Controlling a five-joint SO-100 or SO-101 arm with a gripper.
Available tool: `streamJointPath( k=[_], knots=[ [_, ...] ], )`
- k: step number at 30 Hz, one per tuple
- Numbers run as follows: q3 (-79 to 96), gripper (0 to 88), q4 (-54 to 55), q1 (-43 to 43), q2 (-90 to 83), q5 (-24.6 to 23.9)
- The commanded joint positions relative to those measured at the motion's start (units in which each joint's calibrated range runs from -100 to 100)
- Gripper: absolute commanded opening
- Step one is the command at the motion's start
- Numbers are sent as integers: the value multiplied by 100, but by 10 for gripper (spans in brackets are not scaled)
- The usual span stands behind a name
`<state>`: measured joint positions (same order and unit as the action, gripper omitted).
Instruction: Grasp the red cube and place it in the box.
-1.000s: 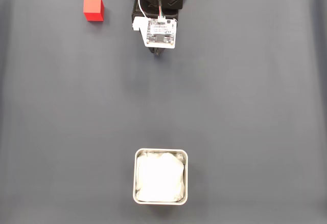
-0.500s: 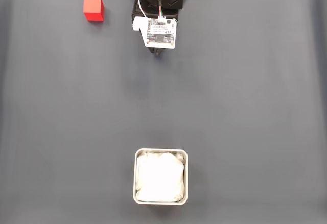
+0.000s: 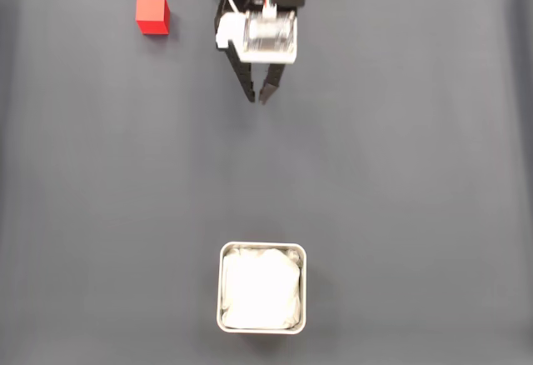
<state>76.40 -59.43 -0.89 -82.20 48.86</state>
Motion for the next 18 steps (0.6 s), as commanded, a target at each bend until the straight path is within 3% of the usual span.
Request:
streamJointPath(
  k=[1, 18],
  knots=[
    [-1445, 0, 172, 132, 897, -44],
    [-5177, 0, -770, -46, 3064, -83]
  ],
)
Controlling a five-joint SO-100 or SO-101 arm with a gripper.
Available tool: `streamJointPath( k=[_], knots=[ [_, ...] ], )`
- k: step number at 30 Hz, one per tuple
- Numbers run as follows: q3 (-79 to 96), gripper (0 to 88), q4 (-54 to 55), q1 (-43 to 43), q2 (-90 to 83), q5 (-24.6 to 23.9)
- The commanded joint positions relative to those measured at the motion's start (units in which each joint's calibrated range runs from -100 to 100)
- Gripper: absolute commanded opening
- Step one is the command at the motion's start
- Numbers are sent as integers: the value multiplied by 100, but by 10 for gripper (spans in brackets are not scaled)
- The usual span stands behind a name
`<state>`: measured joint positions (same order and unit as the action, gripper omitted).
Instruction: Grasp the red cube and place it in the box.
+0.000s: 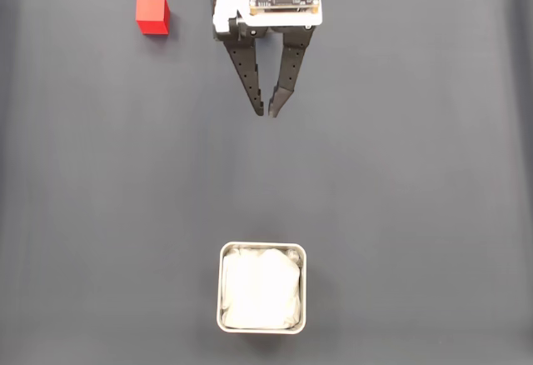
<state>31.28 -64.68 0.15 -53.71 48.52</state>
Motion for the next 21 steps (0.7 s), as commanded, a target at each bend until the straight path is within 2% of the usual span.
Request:
streamJointPath(
  k=[1, 9, 21],
  knots=[
    [-820, 0, -344, -199, 302, -49],
    [-1732, 0, -1114, -675, 692, -132],
    [-1678, 0, -1762, -1606, 432, -327]
  ],
)
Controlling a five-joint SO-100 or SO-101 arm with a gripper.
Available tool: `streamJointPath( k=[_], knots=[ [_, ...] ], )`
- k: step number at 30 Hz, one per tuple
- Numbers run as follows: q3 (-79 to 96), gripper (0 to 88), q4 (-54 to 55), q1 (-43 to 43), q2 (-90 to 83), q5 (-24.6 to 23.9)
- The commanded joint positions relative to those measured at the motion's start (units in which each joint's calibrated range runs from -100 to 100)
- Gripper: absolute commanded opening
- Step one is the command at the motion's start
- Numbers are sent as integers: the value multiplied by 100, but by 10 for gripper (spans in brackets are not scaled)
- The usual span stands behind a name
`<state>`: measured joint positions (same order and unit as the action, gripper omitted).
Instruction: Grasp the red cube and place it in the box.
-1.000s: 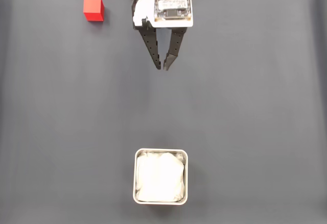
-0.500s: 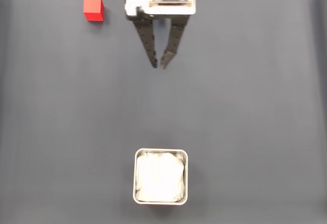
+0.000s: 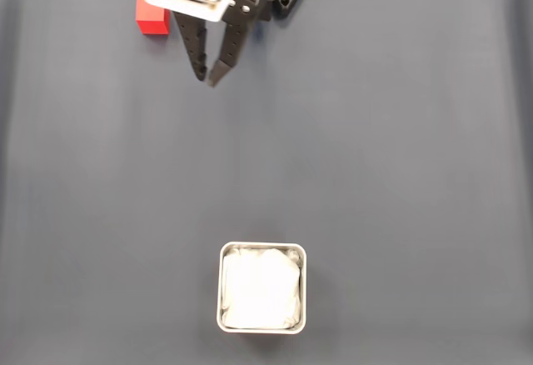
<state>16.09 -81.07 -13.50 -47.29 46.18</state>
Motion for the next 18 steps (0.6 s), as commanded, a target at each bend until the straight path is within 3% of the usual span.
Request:
streamJointPath(
  k=[1, 18],
  knots=[
    [-150, 0, -172, -298, -254, -107],
    [380, 3, -500, -1121, -1077, -278]
  ],
)
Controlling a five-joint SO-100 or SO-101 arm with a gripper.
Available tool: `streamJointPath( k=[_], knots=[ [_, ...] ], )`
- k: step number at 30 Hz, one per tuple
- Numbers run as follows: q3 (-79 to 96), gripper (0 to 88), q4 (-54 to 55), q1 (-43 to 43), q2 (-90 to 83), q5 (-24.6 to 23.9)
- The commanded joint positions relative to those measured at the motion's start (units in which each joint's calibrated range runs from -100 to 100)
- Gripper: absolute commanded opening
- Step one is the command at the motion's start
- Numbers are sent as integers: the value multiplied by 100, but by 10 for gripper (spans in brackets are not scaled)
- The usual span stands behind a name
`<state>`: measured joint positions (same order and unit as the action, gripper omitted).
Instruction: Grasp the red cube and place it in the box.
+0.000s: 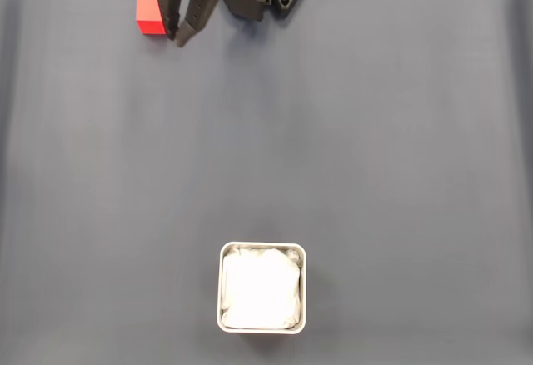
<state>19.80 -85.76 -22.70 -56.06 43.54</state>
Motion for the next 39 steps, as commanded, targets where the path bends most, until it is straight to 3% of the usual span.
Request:
streamJointPath(
  k=[1, 39],
  knots=[
    [55, 3, -31, -265, -243, -5],
    [1688, 2, -563, -2964, -1751, 234]
  ],
)
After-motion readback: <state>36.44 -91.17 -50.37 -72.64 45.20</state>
